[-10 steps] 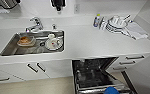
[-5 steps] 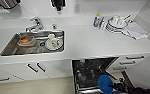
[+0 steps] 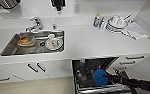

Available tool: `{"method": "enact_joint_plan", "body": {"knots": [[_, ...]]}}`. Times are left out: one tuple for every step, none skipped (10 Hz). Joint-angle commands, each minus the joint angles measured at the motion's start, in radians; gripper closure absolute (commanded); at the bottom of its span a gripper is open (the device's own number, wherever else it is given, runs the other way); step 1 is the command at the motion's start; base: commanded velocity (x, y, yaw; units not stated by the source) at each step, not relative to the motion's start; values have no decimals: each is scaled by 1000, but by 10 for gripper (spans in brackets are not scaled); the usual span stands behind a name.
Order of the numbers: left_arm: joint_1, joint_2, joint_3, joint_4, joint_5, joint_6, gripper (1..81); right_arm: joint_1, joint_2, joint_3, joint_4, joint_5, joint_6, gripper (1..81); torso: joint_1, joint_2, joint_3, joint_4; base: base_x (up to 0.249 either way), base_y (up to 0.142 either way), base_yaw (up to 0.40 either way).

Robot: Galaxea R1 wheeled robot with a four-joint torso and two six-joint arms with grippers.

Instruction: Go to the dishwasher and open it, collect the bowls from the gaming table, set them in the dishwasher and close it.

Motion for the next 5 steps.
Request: {"method": "enact_joint_plan", "body": {"knots": [[83,93,-104,31,56,-4,10,98,-33,-4,8,-103,57,10,0,0,0,0,0,0,0],[80,116,-138,15,58,-10,10,93,-75,39,9,-168,60,10,0,0,0,0,0,0,0],[72,132,-169,-20,59,-27,10,78,-148,92,11,-232,75,10,0,0,0,0,0,0,0],[56,152,-203,-72,64,-42,10,53,-225,141,9,-252,95,10,0,0,0,0,0,0,0],[34,176,-233,-135,111,-50,10,24,-302,200,9,-267,101,10,0,0,0,0,0,0,0]]}}
